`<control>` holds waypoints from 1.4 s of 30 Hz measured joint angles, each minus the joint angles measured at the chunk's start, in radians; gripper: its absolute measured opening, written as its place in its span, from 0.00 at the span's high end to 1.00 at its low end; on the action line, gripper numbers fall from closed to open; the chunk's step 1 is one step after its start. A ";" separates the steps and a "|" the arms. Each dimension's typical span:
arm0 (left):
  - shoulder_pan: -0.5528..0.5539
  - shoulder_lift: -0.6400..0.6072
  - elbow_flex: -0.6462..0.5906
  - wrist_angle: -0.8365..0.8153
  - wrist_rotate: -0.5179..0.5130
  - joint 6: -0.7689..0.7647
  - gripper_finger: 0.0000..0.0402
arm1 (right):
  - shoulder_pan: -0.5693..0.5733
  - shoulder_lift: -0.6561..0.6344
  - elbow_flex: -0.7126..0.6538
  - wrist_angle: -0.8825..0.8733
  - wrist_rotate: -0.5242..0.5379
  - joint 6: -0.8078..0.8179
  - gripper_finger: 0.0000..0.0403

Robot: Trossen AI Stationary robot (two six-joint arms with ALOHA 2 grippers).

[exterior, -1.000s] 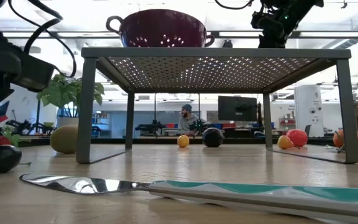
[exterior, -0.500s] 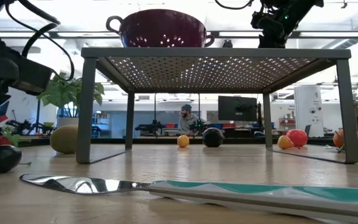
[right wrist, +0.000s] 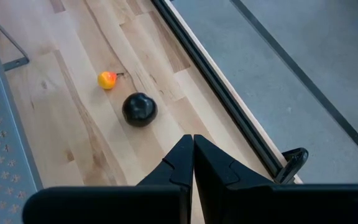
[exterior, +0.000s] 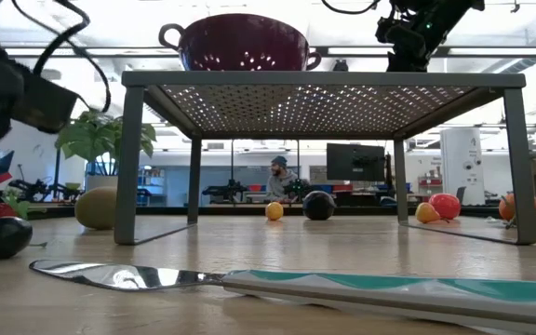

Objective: Pick & Place Fruit
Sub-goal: Put the blackberry into the purple strainer bowl

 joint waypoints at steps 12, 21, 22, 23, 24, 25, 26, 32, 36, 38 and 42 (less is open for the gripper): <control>-0.005 -0.194 0.100 -0.146 -0.102 0.081 0.73 | 0.000 0.000 0.000 0.000 0.000 0.000 0.98; -0.005 -0.343 0.134 -0.152 -0.289 0.228 0.73 | 0.000 0.000 0.000 0.000 0.000 0.002 0.98; -0.005 -0.359 0.142 -0.152 -0.314 0.250 0.73 | 0.000 0.000 0.000 0.000 0.000 0.003 0.98; -0.005 -0.374 0.152 -0.148 -0.339 0.270 0.73 | 0.000 0.000 0.000 0.000 0.000 0.005 0.98; -0.004 -0.389 0.163 -0.148 -0.367 0.297 0.73 | 0.000 0.000 0.000 0.000 0.000 0.005 0.98; -0.004 -0.402 0.176 -0.150 -0.400 0.329 0.73 | 0.000 0.000 0.000 0.000 0.000 0.005 0.98; -0.004 -0.415 0.192 -0.149 -0.439 0.363 0.73 | 0.000 0.000 0.000 0.000 0.000 0.005 0.98; 0.001 -0.448 0.301 -0.126 -0.665 0.634 0.72 | 0.000 0.000 0.000 0.005 0.000 0.008 0.98; 0.037 -0.424 0.359 -0.068 -0.698 0.857 0.72 | 0.000 0.000 0.000 0.008 0.000 0.008 0.98; 0.060 -0.405 0.384 -0.048 -0.697 0.935 0.72 | 0.000 0.000 0.000 0.007 0.000 0.014 0.98; 0.126 -0.366 0.437 -0.047 -0.666 1.017 0.72 | 0.000 0.000 0.000 0.007 0.000 0.019 0.98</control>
